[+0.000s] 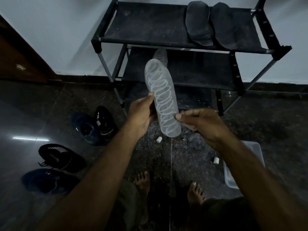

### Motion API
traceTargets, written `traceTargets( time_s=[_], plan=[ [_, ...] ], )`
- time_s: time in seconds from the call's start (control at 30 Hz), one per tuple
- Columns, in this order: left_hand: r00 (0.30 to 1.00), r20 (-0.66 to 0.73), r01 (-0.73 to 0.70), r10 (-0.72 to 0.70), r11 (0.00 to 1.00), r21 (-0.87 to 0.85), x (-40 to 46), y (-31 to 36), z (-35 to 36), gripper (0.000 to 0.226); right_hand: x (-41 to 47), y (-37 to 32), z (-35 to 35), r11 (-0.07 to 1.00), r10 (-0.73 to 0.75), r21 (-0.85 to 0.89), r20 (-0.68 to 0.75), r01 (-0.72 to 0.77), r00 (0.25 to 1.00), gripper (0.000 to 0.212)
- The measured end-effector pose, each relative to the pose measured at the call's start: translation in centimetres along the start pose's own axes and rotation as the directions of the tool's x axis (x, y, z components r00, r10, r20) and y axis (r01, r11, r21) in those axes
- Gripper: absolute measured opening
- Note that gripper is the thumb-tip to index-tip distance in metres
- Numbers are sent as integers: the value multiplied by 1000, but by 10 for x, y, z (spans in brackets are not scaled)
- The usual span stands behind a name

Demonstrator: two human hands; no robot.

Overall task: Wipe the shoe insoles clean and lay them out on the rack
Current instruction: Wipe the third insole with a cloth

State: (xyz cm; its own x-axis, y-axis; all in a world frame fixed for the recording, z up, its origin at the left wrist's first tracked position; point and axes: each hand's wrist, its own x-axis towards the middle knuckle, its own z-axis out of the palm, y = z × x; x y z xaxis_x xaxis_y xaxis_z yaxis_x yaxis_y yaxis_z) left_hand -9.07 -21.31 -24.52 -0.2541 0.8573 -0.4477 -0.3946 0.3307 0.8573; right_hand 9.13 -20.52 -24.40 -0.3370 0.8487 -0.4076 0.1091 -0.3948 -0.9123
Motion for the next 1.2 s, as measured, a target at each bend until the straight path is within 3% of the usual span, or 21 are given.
traceTargets(
  time_s=[0.2, 0.4, 0.57, 0.7, 0.83, 1.03, 1.2],
  plan=[
    [984, 104, 162, -145, 970, -184, 5, 2, 1, 63, -5, -7, 4, 996, 38, -90, 107, -29, 994, 11],
    [958, 284, 170, -41, 880, -444, 16, 7, 0, 90, -3, -12, 8, 990, 46, -138, 204, -18, 978, 16],
    [920, 390, 241, -31, 830, -503, 20, 12, -3, 88, -5, -17, 3, 978, 13, -207, 207, 31, 978, 23],
    [928, 372, 202, -5, 846, -494, 17, 10, 0, 79, -5, -26, -5, 981, -127, -136, 71, 136, 989, 37],
    [946, 324, 168, -9, 867, -468, 11, 6, 8, 64, -2, -31, 0, 957, -290, -42, -63, 288, 955, 51],
    [948, 317, 167, -41, 910, -379, 2, -8, 24, 56, 0, -27, 12, 822, -532, -359, -207, 442, 821, 25],
    [938, 345, 168, -32, 914, -370, -5, -13, 34, 53, 0, -21, 16, 687, -645, -601, -247, 408, 723, 18]
  ],
)
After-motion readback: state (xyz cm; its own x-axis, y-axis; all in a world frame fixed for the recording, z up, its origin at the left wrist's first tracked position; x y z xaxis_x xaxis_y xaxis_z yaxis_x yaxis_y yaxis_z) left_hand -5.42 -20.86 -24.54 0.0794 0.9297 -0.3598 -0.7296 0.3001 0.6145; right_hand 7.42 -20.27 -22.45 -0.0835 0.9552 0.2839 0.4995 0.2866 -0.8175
